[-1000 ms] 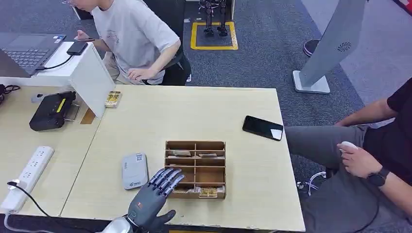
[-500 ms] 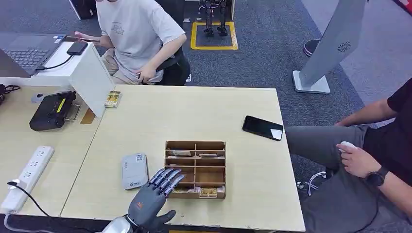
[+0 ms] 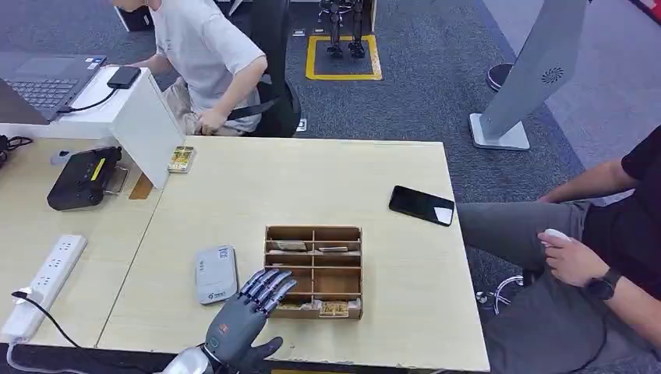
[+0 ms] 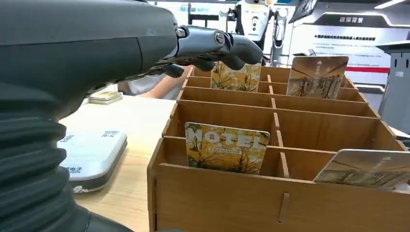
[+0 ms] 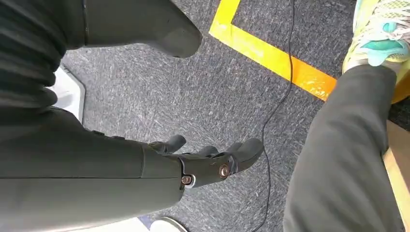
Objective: Pass the card to the sensor for recognition and then transmit it.
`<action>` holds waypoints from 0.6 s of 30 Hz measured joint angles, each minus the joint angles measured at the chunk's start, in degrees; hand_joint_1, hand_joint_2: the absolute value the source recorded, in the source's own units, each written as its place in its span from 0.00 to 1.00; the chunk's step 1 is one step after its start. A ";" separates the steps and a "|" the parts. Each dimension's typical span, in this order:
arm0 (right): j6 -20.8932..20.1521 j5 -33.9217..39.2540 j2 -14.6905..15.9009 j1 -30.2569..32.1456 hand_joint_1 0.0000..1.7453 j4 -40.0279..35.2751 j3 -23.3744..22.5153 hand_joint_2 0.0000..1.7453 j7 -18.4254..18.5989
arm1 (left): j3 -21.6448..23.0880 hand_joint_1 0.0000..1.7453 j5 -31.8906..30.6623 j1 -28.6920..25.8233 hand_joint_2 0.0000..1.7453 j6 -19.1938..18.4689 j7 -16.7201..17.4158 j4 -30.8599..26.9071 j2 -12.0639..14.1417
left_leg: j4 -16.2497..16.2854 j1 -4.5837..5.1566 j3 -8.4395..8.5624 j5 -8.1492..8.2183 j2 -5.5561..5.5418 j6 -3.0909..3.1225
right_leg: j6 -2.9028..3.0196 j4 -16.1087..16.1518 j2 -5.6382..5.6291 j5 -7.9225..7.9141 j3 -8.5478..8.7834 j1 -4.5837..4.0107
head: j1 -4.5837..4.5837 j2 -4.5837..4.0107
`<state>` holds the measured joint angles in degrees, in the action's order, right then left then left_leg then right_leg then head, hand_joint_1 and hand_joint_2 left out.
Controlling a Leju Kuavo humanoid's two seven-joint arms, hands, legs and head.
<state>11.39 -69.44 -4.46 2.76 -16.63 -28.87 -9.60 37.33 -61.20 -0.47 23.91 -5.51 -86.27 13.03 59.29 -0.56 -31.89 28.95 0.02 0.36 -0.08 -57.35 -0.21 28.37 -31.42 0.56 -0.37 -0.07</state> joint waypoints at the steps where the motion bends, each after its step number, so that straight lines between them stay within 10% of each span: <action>1: 0.00 0.04 0.02 -0.04 0.00 0.07 0.00 1.00 0.00 | 0.00 0.00 0.00 0.01 1.00 0.00 0.00 0.00 0.02 | 0.00 0.00 0.00 0.00 0.00 0.00 | 0.00 0.00 0.00 0.00 0.00 0.00 | 0.00 0.00; 11: 0.00 0.20 0.07 -0.12 0.00 0.26 0.00 1.00 -0.02 | 0.00 0.00 0.11 0.01 1.00 0.00 0.00 0.00 0.02 | 0.00 0.00 0.00 0.00 0.00 0.00 | 0.00 0.00 0.00 0.00 0.00 0.00 | 0.02 0.00; 12: 0.00 0.22 0.07 -0.13 0.00 0.26 0.00 1.00 -0.02 | 0.00 0.11 0.11 0.01 1.00 0.00 0.00 0.00 0.02 | 0.00 0.00 0.00 0.00 0.00 0.00 | 0.00 0.00 0.00 0.00 0.00 0.00 | 0.00 0.00; 13: 0.00 0.24 0.07 -0.14 0.00 0.26 0.02 1.00 -0.02 | 0.00 0.91 0.15 0.01 1.00 -0.11 0.02 0.00 0.02 | 0.00 0.00 0.00 0.00 0.00 0.00 | 0.00 0.00 0.00 0.00 0.00 0.00 | 0.00 0.00; 18: -0.07 0.59 0.07 -0.17 0.00 0.26 0.02 1.00 -0.02 | 0.00 0.90 0.37 0.01 1.00 -1.27 0.48 0.28 0.07 | 0.00 0.00 0.00 0.00 0.00 0.00 | 0.00 0.00 0.00 0.00 0.00 0.00 | 0.02 0.00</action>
<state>11.32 -68.85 -4.39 2.59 -16.37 -28.85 -9.62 37.33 -60.83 -0.47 22.64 -5.03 -85.99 13.09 59.29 -0.56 -31.89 28.95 0.02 0.36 -0.08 -57.35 -0.21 28.37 -31.42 0.56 -0.35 -0.07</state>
